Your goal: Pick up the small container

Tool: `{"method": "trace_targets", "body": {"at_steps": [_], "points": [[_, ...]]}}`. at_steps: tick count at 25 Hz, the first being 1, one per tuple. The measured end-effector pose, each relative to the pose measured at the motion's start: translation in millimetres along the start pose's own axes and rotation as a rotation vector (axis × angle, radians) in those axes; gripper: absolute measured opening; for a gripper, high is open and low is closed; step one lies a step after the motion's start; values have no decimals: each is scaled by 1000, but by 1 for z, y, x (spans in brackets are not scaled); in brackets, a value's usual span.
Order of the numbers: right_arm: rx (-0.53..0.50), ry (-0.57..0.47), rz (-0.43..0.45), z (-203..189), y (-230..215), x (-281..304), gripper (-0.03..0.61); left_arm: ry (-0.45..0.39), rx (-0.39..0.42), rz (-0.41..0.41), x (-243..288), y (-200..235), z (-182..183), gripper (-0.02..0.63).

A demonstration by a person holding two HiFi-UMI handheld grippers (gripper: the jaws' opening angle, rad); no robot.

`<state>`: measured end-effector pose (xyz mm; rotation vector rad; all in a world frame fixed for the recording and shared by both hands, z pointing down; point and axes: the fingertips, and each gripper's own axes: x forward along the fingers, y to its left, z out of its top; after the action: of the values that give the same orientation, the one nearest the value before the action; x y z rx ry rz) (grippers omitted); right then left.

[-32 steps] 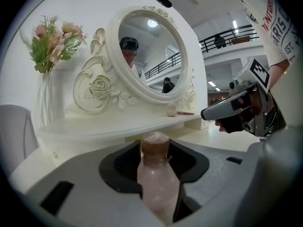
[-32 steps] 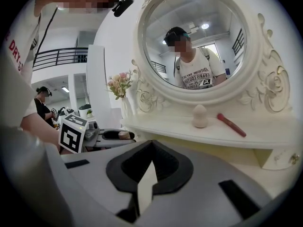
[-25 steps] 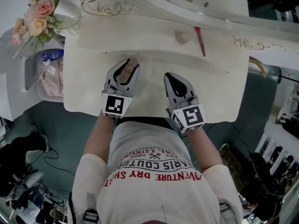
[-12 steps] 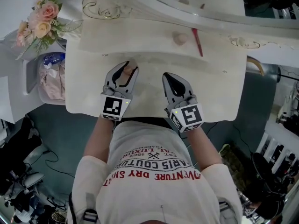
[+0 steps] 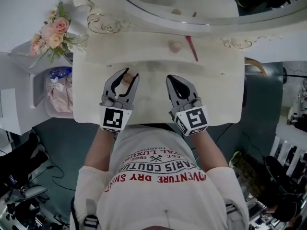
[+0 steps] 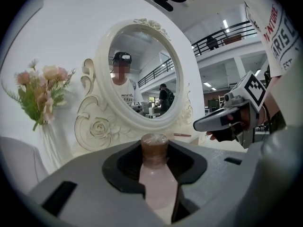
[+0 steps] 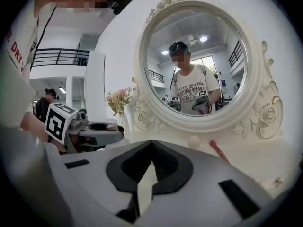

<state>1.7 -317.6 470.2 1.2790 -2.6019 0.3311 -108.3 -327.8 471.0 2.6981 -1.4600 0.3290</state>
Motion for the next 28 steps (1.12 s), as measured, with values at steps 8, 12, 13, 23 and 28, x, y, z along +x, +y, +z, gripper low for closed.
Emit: {"method": "trace_targets", "body": {"at_steps": [8, 12, 13, 23, 28], "points": [[-18, -56, -24, 36, -4, -19, -2, -10, 11, -4, -13, -7, 44, 138], [-38, -90, -36, 52, -3, -32, -2, -8, 1, 10, -22, -8, 60, 138], [-44, -102, -38, 57, -3, -35, -2, -13, 0, 14, -25, -8, 65, 138], [-94, -176, -75, 85, -8, -61, -3, -62, 35, 26, -47, -15, 97, 138], [-117, -181, -73, 85, -7, -68, -3, -75, 42, 23, -52, -20, 103, 138]]}}
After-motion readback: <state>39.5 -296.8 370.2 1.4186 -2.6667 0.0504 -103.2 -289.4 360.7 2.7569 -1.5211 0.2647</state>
